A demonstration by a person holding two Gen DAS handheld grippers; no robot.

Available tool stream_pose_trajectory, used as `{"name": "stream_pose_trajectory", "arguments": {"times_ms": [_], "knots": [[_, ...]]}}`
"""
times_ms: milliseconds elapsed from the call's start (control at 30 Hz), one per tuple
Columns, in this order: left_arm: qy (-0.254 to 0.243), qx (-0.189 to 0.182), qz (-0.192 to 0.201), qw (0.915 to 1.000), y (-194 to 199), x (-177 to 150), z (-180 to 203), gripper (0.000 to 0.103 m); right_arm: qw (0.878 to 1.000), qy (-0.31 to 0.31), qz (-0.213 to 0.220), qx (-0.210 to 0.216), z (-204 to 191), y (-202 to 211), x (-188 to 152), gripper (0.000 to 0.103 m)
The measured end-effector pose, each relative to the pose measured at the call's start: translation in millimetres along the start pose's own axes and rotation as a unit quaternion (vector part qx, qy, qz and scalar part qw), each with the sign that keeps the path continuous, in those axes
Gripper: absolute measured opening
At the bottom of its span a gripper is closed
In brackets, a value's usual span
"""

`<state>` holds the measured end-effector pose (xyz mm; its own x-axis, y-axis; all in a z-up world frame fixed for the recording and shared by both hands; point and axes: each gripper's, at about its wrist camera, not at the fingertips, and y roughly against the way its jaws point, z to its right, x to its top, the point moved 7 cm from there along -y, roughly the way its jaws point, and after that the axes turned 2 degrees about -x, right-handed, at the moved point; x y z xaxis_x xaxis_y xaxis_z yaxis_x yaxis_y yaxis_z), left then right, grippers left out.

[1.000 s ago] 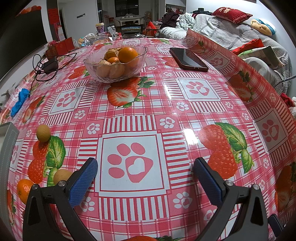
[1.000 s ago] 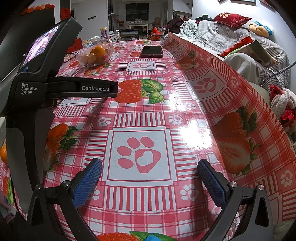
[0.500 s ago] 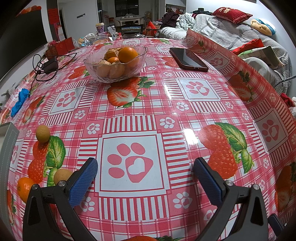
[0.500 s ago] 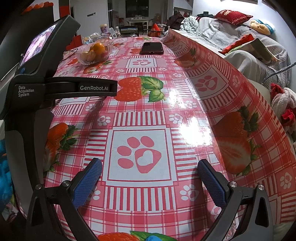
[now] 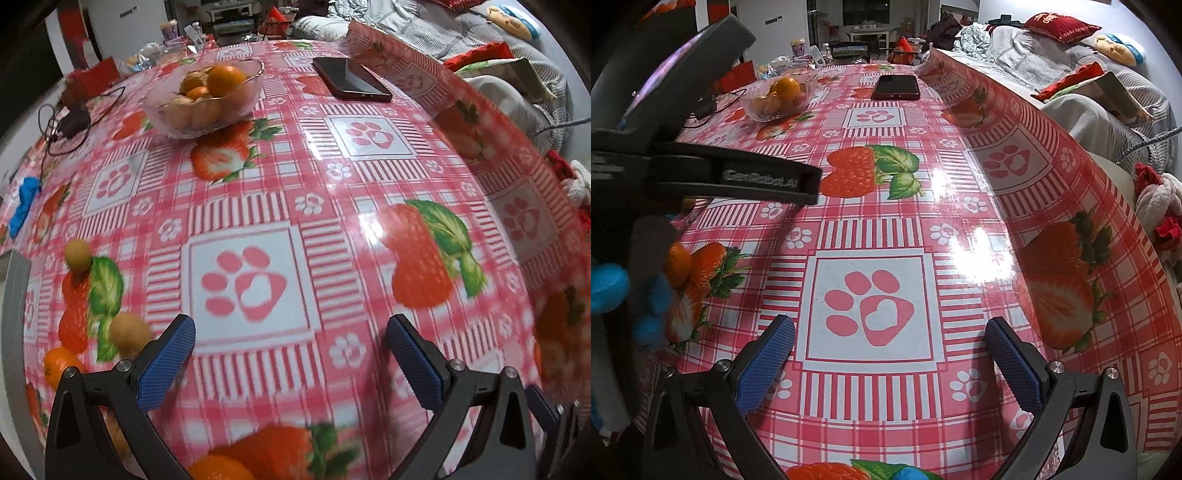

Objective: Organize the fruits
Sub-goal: 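Grasp an orange with the left tool while the right tool grasps a tangerine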

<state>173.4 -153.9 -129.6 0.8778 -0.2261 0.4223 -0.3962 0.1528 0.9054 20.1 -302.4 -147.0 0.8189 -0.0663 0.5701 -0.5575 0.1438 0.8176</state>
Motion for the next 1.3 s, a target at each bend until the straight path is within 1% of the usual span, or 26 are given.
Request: {"name": "stream_pose_trajectory", "arguments": {"times_ms": [67,200,300,333,400,433,533,633,700,800,933,967,1067,1200,1233,1267,1300], "knots": [[-0.005,-0.012,0.018,0.9997,22,-7,-5,0.103,1.000,0.001,-0.003,0.001,0,-1,0,0.103],[-0.019,-0.002,0.056,0.9982,66,-24,-26,0.103,1.000,0.002,-0.013,0.001,0,-1,1,0.103],[-0.012,0.016,0.075,0.9970,92,-45,-60,0.103,0.999,-0.004,-0.040,-0.001,-2,-2,3,0.103],[-0.005,0.025,0.078,0.9967,99,-55,-73,0.103,0.999,-0.008,-0.043,0.005,-4,-1,4,0.103],[0.017,0.033,0.072,0.9967,106,-78,-100,0.103,0.998,-0.016,-0.044,0.031,-12,2,5,0.103],[0.025,0.036,0.068,0.9967,107,-88,-111,0.103,0.998,-0.019,-0.042,0.048,-19,6,6,0.103],[0.046,0.051,0.054,0.9962,104,-112,-135,0.103,0.997,-0.006,-0.033,0.068,-42,12,9,0.103],[0.058,0.052,0.041,0.9961,99,-128,-145,0.103,0.996,0.015,-0.027,0.083,-67,14,13,0.103],[0.054,0.053,0.042,0.9963,95,-131,-144,0.103,0.995,0.028,-0.028,0.090,-82,14,17,0.103],[0.044,0.066,0.039,0.9961,86,-135,-146,0.103,0.994,0.044,-0.024,0.101,-100,16,22,0.103],[0.052,0.062,0.019,0.9965,69,-142,-149,0.103,0.992,0.054,-0.025,0.108,-119,8,32,0.103],[0.058,0.053,0.025,0.9966,69,-142,-151,0.103,0.992,0.056,-0.026,0.110,-122,5,33,0.103],[0.065,0.041,0.031,0.9966,67,-141,-152,0.103,0.991,0.065,-0.031,0.114,-132,-2,36,0.103],[0.060,0.038,0.062,0.9956,69,-145,-151,0.103,0.989,0.082,-0.034,0.117,-146,-10,37,0.103],[0.062,0.039,0.065,0.9952,70,-145,-151,0.103,0.989,0.087,-0.035,0.118,-150,-12,37,0.103],[0.062,0.040,0.061,0.9954,69,-144,-151,0.103,0.988,0.091,-0.036,0.118,-153,-13,36,0.097],[0.061,0.039,0.054,0.9959,69,-143,-151,0.103,0.988,0.098,-0.033,0.111,-155,-14,36,0.094]]}}
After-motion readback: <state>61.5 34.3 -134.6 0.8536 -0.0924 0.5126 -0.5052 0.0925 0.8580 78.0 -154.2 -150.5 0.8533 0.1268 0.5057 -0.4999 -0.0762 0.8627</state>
